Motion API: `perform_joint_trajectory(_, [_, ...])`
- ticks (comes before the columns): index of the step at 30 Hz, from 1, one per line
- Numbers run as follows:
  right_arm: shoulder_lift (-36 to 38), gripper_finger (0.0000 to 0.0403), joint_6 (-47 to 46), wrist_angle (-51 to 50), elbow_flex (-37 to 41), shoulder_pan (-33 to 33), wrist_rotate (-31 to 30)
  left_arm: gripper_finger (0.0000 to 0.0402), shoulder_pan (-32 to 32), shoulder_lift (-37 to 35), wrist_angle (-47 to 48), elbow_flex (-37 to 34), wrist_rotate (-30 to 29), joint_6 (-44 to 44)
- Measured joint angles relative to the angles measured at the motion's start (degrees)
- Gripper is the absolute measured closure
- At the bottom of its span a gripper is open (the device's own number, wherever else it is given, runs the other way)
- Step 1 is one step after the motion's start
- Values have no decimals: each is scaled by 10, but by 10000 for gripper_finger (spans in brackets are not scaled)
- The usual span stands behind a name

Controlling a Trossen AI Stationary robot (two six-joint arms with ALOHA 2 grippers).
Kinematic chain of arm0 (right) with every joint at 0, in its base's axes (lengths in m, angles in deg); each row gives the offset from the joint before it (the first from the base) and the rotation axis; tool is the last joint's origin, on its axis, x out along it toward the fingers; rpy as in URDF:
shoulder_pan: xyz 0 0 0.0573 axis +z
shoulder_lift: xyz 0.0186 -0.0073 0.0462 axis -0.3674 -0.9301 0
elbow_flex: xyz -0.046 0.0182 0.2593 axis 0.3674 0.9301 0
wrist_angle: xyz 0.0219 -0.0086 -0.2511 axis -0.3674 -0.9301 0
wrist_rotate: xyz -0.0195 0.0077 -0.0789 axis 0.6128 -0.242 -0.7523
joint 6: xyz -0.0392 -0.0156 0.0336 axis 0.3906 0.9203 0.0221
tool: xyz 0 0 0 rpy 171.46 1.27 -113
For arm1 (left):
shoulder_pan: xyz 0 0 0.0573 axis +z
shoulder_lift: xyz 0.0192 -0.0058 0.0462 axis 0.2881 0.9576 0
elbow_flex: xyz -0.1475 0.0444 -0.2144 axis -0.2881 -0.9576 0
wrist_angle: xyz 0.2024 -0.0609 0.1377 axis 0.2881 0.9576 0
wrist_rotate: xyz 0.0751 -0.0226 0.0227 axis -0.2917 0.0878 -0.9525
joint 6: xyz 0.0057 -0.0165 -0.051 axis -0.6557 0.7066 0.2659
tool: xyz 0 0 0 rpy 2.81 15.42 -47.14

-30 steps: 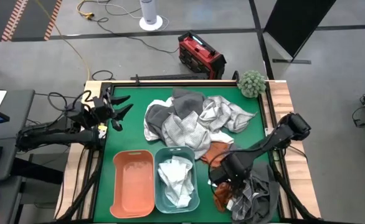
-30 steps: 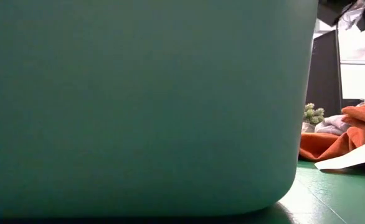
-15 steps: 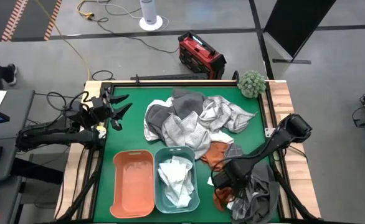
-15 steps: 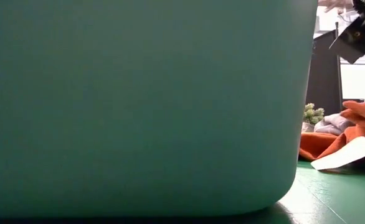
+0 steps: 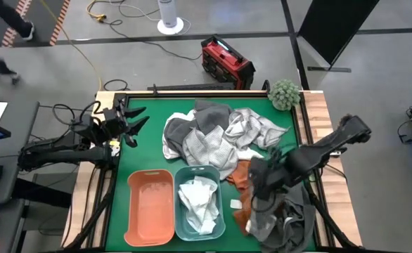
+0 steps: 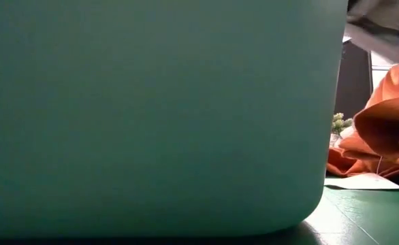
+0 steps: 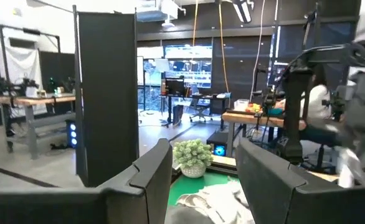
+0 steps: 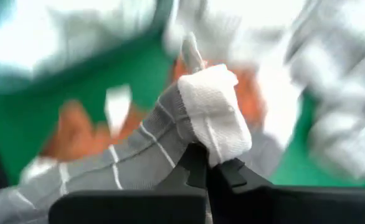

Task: Sort towels by color in basket
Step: Put the gray checkered towel into the orange bin

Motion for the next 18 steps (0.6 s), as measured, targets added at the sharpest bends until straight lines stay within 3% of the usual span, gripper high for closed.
perform_joint_trajectory(4, [58, 385, 84, 106, -1, -13, -130, 235, 0, 0, 16, 0, 0, 11])
perform_joint_trajectory(7, [89, 385, 225, 246, -1, -24, -189, 235, 0, 2, 17, 0, 0, 18])
perform_joint_trajectory(14, [106, 386, 613, 599, -1, -66, -195, 235, 0, 19, 3, 0, 33, 29])
perform_joint_trajectory(18, [104, 386, 742, 707, -1, -113, -137, 235, 0, 47, -10, 0, 54, 30])
